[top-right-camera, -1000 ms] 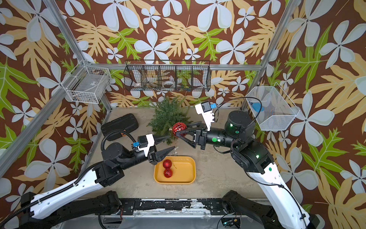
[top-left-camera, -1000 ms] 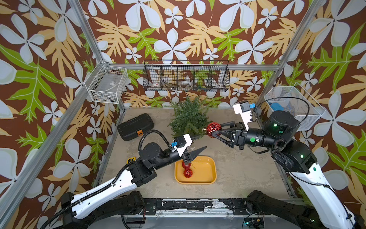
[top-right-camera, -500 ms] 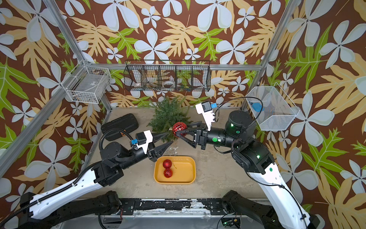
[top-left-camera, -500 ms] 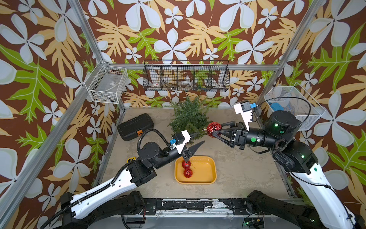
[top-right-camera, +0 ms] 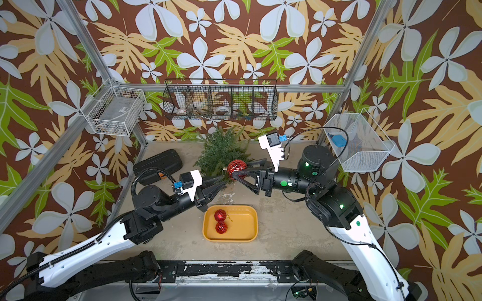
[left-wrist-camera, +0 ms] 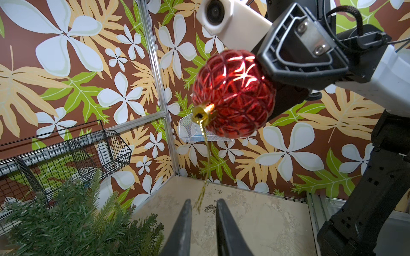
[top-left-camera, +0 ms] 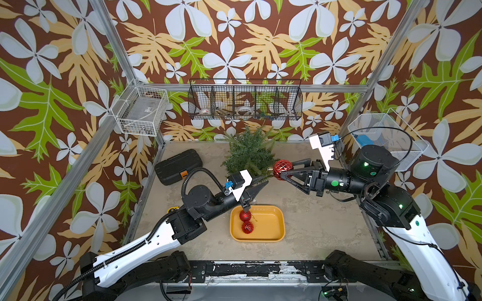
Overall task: Decorate the small christmas tree with ornaments
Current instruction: Hang an ornament on the christmas tree.
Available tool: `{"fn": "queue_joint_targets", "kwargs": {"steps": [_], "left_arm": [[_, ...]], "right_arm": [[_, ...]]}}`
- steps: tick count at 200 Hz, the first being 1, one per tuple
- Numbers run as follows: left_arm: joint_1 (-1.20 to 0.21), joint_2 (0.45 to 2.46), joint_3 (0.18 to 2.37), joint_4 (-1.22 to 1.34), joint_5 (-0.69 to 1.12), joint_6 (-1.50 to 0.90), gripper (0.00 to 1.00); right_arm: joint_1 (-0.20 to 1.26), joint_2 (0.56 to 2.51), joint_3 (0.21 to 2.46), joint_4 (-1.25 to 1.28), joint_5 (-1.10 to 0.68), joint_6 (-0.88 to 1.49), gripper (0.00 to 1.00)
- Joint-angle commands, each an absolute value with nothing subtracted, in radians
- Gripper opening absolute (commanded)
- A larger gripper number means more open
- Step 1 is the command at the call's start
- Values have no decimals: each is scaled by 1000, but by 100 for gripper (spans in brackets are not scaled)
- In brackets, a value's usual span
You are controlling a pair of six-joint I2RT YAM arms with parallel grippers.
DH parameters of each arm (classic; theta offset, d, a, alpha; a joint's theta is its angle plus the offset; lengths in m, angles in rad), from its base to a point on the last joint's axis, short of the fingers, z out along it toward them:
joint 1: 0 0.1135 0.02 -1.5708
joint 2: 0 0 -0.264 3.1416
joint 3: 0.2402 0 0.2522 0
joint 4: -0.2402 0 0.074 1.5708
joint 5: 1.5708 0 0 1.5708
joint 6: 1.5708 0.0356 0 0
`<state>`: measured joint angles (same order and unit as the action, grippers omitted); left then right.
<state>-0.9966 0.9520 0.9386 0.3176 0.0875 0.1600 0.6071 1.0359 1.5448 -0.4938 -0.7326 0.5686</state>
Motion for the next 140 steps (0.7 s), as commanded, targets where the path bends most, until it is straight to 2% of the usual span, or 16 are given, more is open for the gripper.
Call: {"fn": "queue_joint_targets", "kwargs": {"steps": [1, 43, 71, 99, 113, 140], "left_arm": [[-996, 951, 952, 326, 87, 164, 20], [-997, 961, 977, 303, 96, 176, 18], [-997, 970, 985, 289, 98, 182, 9], [-996, 965, 984, 288, 92, 184, 7], [-996, 966, 988, 286, 89, 186, 2], [-995, 1006, 1070, 185, 81, 178, 0]], "right_arm": [[607, 1036, 1551, -485, -729, 555, 57], [607, 1039, 1557, -502, -695, 534, 56], [607, 1039, 1560, -498, -696, 533, 56], [608, 1039, 1569, -503, -674, 525, 55], [607, 1040, 1572, -507, -651, 518, 55], [606, 1039, 1576, -518, -527, 492, 54]]}}
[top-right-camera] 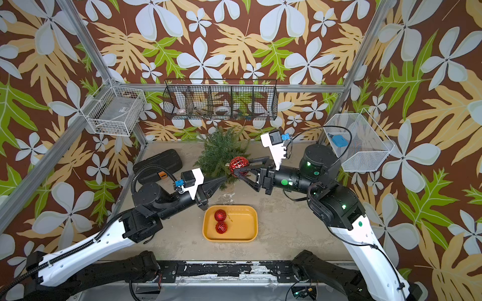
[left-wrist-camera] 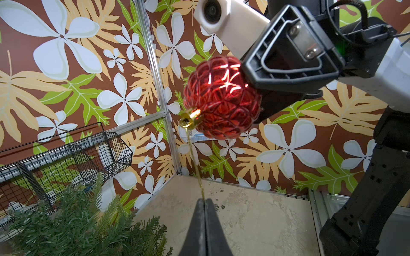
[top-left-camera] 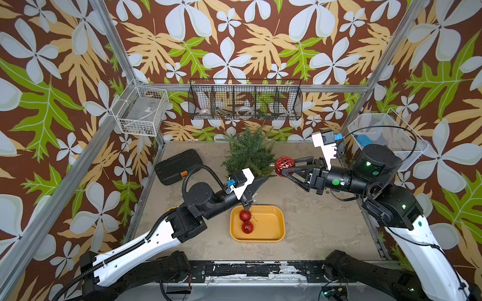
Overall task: Decorate the small christmas tree with ornaments
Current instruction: Hang an ornament on the christmas tree.
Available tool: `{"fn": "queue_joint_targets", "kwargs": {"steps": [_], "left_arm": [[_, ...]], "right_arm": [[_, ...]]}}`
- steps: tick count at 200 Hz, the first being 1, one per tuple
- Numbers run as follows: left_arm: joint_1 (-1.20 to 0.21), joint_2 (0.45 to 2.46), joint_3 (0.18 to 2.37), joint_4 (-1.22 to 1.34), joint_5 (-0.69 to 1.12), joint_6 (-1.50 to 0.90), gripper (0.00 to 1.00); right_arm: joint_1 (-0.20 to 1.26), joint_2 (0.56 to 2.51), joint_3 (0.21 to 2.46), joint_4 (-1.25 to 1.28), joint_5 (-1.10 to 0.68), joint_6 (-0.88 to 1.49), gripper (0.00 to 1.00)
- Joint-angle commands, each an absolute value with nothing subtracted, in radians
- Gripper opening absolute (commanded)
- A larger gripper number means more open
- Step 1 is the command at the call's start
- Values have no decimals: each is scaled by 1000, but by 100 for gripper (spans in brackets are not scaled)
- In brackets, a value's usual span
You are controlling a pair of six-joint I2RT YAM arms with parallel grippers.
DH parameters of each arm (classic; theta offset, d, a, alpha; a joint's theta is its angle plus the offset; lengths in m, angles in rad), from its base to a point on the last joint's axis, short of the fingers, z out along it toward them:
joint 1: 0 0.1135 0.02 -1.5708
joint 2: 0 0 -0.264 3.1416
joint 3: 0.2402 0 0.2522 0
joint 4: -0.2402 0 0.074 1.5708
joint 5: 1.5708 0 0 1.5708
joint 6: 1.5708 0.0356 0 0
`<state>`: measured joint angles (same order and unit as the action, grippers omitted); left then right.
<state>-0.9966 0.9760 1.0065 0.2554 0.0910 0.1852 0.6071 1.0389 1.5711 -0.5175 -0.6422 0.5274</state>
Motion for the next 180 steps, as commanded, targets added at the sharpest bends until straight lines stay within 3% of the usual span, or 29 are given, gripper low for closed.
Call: {"fn": "queue_joint_targets", "kwargs": {"steps": [1, 58, 91, 180], "left_arm": [[-995, 1010, 1074, 181, 80, 179, 0], [-955, 1223, 1364, -100, 45, 133, 0], [-846, 1390, 1567, -270, 177, 98, 0], [-741, 1629, 1823, -353, 158, 149, 0]], "right_arm": [[605, 1039, 1576, -517, -524, 491, 54], [485, 1041, 1522, -403, -473, 509, 53], [380, 1077, 1492, -347, -495, 522, 53], [251, 1235, 1477, -224, -586, 514, 53]]}}
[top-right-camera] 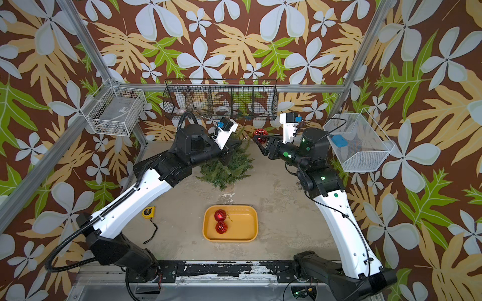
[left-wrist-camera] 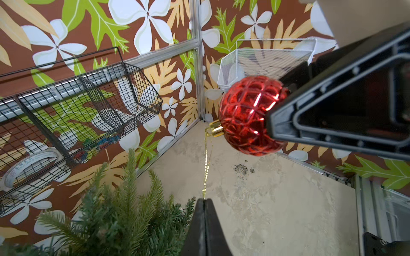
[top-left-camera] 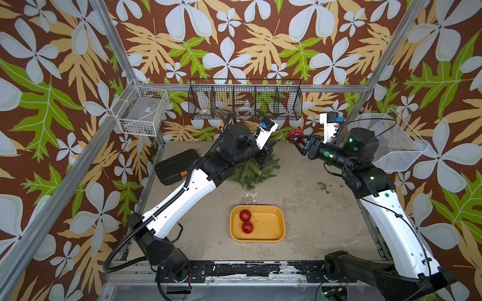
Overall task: Decorate the small christmas tree with ornaments
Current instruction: Hang an ornament on the christmas tree.
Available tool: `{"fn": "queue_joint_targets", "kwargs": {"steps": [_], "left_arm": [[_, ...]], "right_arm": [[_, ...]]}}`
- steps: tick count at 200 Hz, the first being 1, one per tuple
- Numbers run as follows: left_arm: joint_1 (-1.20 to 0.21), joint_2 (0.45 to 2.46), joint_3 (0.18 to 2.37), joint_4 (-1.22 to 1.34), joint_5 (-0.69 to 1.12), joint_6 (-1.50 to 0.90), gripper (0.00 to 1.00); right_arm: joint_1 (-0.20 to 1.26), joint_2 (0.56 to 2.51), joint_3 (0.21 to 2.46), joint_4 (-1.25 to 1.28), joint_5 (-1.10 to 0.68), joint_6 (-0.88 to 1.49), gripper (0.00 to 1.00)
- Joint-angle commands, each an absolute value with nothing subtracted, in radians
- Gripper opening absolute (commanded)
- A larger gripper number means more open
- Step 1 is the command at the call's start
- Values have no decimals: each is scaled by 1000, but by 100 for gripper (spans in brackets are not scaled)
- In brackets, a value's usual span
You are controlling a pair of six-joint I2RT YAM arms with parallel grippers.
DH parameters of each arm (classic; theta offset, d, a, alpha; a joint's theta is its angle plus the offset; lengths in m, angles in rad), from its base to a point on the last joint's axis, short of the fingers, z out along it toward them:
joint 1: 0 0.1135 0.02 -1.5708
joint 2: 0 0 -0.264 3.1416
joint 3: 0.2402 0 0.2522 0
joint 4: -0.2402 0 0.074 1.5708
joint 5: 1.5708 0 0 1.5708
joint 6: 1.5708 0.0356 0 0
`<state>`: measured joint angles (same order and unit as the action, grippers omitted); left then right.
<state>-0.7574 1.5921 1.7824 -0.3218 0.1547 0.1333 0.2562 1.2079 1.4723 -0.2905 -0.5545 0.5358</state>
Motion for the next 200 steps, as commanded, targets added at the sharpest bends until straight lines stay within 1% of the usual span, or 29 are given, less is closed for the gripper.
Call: {"fn": "queue_joint_targets", "kwargs": {"steps": [1, 44, 80, 114, 200], "left_arm": [[-740, 1631, 1826, -353, 157, 150, 0], [-723, 1723, 1937, -392, 118, 184, 0], [-719, 1761, 1975, -393, 38, 207, 0], [-718, 1795, 2012, -391, -12, 218, 0], [-716, 1860, 2094, -429, -111, 247, 0]], "right_arm": [[250, 1237, 1477, -223, -586, 514, 53], [249, 1302, 1473, -175, -612, 515, 53], [234, 1336, 1494, -185, -595, 483, 53], [227, 1368, 1508, -202, -525, 448, 52], [215, 1429, 1524, -183, -539, 428, 52]]}}
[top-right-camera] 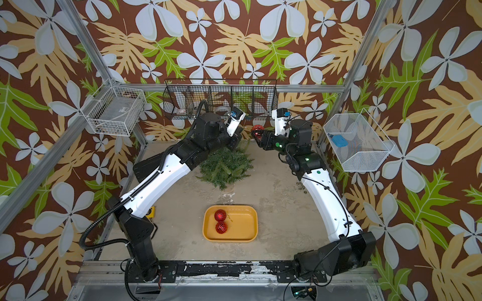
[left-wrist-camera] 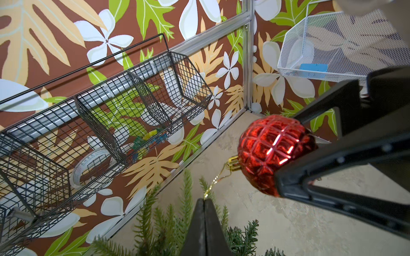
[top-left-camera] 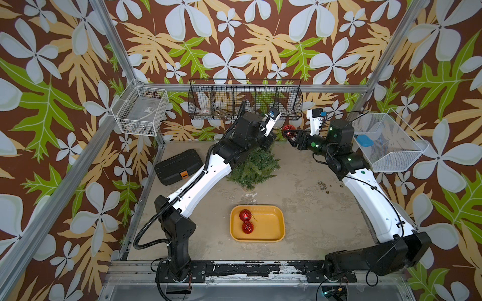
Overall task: Decorate the small christmas tree with ornaments
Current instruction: Hang an ornament on the christmas tree.
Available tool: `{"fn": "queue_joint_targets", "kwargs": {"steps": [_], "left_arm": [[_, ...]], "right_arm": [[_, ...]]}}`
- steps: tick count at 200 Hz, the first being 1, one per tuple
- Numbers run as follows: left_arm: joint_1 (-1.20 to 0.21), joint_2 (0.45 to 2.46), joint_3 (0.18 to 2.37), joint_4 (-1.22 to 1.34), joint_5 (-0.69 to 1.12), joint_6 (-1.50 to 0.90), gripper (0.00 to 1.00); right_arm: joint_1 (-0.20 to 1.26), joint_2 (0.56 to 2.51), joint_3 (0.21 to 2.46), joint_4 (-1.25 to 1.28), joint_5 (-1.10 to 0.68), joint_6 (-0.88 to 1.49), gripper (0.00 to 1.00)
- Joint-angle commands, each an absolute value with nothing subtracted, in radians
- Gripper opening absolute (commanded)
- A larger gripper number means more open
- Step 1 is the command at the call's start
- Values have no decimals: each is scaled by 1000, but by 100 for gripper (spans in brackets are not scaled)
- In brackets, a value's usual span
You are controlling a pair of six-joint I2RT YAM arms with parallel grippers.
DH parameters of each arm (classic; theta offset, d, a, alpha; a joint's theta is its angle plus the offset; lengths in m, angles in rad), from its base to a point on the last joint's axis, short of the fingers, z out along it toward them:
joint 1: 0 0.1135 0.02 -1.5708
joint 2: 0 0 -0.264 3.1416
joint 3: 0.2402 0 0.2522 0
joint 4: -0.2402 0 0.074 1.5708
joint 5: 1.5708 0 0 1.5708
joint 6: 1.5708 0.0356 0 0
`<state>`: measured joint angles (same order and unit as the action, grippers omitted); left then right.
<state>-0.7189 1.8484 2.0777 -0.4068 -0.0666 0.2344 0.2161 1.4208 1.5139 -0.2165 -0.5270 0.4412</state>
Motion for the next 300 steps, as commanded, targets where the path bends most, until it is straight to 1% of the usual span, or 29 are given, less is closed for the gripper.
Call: {"fn": "queue_joint_targets", "kwargs": {"steps": [1, 45, 107, 185, 192, 300], "left_arm": [[-716, 1860, 2094, -429, -111, 247, 0], [-716, 1888, 2113, -434, -139, 249, 0], [-715, 1920, 2148, -466, -231, 259, 0], [-712, 1981, 2219, -516, -244, 247, 0], [-712, 1986, 2221, -518, -243, 247, 0], [-712, 1973, 2215, -555, -277, 238, 0]], "right_arm": [[215, 1429, 1524, -182, -540, 428, 52], [215, 1463, 1537, -167, -568, 430, 52], [214, 1512, 1563, -150, -586, 434, 52], [212, 1560, 1588, -138, -586, 432, 52], [210, 1564, 1589, -139, -612, 431, 52], [204, 1603, 1613, -134, -656, 437, 52]]}}
